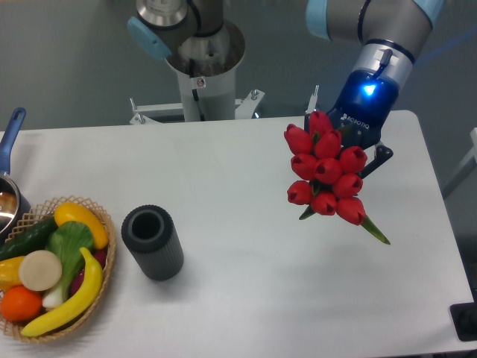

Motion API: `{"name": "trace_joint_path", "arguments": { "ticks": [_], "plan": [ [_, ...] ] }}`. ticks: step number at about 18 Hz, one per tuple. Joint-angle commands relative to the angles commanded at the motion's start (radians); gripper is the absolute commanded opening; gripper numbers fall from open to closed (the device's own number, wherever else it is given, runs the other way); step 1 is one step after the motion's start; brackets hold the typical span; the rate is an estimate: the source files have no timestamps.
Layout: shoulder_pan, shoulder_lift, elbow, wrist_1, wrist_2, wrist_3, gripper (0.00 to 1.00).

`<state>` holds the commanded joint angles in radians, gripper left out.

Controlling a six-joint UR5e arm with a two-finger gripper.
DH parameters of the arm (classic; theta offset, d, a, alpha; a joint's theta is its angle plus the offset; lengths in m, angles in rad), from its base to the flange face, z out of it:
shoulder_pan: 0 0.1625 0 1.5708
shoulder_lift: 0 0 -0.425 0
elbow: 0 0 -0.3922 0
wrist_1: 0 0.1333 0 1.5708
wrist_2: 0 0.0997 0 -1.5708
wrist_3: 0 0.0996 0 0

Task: Insert the flowers into the vase
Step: 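Carry the held red tulip bunch toward the dark grey vase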

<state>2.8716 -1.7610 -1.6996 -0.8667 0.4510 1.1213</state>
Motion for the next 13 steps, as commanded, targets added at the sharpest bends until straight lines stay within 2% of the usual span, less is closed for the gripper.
{"name": "trace_joint_path", "arguments": {
  "ticks": [10, 13],
  "plan": [
    [-0.012, -0.002, 0.003, 0.0, 0.0, -0.002, 0.36],
    [-0.043, -0.015, 0.021, 0.002, 0.0, 0.0, 0.36]
  ]
}}
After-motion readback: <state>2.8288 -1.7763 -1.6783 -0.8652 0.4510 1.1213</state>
